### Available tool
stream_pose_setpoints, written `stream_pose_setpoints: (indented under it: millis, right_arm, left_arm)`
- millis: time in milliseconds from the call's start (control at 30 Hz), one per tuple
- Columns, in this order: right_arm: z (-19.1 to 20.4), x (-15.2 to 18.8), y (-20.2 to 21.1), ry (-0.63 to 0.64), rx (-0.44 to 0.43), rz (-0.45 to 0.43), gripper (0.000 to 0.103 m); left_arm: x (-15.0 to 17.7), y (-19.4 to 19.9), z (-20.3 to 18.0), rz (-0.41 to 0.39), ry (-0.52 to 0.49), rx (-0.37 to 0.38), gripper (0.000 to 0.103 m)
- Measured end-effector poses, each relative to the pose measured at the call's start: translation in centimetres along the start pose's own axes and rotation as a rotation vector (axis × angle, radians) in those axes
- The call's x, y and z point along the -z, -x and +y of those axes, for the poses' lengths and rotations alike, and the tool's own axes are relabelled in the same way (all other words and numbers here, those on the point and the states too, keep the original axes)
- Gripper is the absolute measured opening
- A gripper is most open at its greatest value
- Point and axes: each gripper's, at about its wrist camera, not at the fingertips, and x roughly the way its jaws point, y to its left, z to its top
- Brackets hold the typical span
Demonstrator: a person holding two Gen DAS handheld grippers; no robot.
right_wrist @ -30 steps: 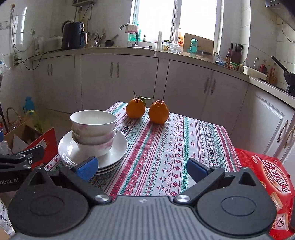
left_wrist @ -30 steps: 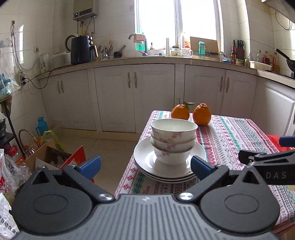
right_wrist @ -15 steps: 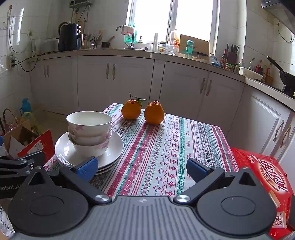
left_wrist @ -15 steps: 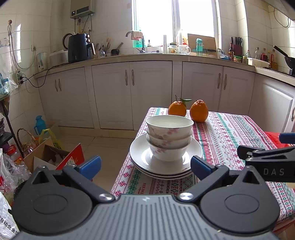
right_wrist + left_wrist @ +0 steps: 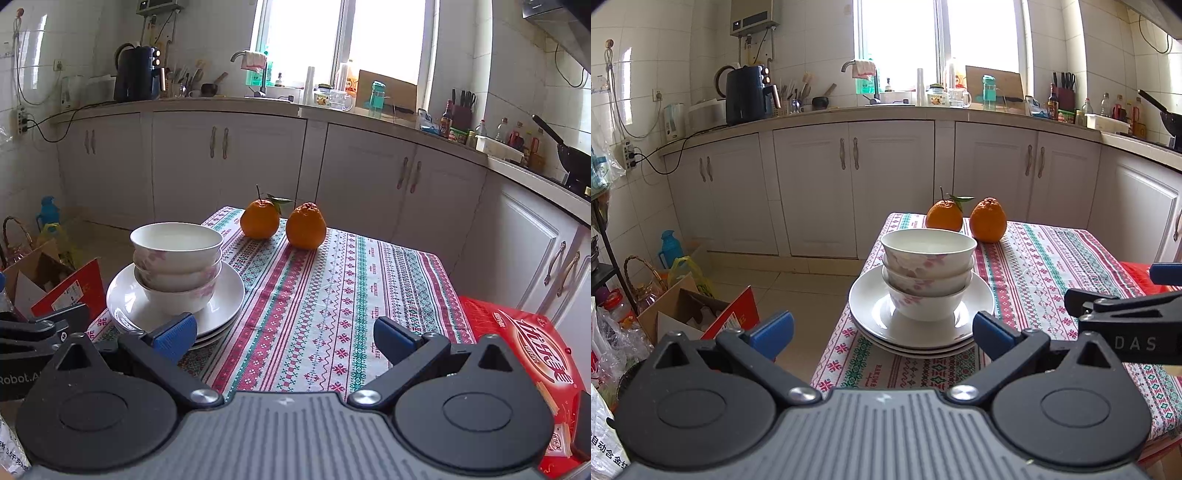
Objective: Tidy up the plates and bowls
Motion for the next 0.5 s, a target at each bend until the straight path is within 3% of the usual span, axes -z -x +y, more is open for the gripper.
stream_pose_setpoints:
  millis: [500]
  right_arm:
    - [-0.01,-0.02,0.14,0.000,0.007,-0.004,0.103]
  left_arm:
    - [0.02,0.06,-0.11,0.001,0.003,0.001,0.102]
